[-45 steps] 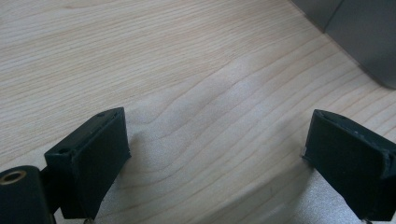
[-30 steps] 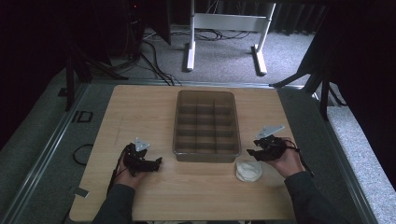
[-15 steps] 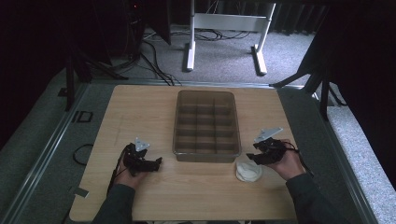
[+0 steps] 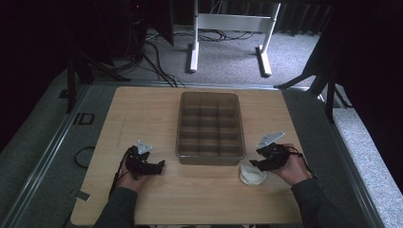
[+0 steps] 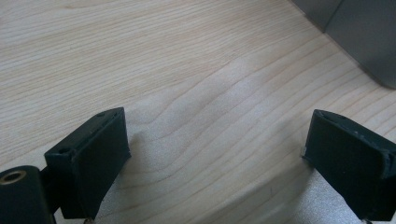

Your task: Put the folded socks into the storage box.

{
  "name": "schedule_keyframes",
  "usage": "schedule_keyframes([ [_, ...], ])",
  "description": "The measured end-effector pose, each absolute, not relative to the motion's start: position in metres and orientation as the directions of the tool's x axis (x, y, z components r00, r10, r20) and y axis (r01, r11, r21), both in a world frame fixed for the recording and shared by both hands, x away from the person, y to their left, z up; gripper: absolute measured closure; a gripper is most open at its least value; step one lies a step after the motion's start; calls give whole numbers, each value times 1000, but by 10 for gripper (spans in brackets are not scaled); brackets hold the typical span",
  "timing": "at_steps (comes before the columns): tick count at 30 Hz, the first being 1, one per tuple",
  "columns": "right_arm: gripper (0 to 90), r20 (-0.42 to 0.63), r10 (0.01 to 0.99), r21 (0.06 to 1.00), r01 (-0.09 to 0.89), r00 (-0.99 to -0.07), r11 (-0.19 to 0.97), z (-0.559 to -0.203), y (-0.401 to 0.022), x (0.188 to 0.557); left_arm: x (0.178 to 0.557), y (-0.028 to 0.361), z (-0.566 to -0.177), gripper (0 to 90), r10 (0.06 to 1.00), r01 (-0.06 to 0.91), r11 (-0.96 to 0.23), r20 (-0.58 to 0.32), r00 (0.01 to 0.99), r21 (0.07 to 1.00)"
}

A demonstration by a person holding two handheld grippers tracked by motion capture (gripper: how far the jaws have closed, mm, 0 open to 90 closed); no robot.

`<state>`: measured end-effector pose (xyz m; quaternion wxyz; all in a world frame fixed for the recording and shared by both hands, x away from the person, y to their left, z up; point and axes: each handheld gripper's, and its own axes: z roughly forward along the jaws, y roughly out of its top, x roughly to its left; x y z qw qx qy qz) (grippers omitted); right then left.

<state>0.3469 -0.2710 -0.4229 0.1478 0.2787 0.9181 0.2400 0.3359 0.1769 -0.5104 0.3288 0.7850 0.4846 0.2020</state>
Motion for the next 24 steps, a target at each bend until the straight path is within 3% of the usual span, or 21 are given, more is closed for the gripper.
schedule_keyframes([
  [24,451,-113,515,452,418,-850,788,-426,-266,336,336,177,-510,66,894,628,-314,-2,449,712],
])
